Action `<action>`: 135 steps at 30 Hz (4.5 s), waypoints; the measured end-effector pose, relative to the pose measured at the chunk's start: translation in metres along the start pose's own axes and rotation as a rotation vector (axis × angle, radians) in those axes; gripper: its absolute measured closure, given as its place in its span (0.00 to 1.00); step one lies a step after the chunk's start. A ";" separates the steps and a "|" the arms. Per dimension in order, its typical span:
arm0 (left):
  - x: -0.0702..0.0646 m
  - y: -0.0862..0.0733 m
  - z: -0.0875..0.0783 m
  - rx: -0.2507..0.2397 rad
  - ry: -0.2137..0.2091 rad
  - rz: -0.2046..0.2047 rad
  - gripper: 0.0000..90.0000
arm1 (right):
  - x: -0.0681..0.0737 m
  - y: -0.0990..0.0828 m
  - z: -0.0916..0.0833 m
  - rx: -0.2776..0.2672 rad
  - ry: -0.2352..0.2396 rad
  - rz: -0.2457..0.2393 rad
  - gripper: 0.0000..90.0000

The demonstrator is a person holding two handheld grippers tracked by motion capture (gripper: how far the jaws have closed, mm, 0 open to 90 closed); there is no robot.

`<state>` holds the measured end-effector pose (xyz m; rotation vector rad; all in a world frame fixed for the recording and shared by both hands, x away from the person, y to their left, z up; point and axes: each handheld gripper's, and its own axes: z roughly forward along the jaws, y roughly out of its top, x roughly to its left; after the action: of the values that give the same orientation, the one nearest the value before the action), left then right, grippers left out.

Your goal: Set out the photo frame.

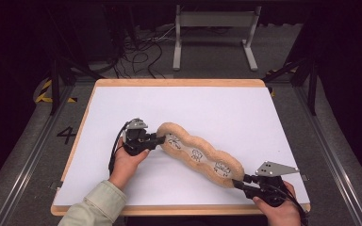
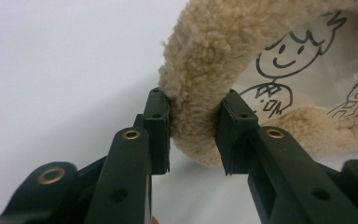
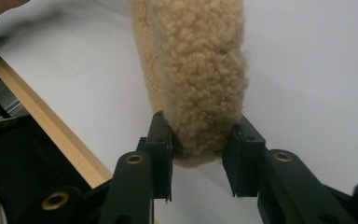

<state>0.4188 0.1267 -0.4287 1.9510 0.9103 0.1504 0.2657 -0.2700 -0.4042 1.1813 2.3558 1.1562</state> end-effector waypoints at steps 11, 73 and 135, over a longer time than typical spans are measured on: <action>-0.011 -0.007 -0.026 -0.038 0.045 -0.037 0.75 | -0.010 0.024 -0.002 -0.071 -0.082 -0.031 0.74; 0.008 -0.018 -0.019 0.073 0.030 -0.192 0.73 | -0.081 0.059 0.068 -0.088 -0.094 0.213 0.72; -0.008 -0.060 -0.096 -0.009 0.111 -0.037 0.38 | -0.071 0.036 0.002 -0.133 -0.063 -0.050 0.26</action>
<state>0.3381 0.2066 -0.4219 1.9319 1.0160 0.2429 0.3316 -0.3105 -0.3862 1.0917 2.2117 1.2196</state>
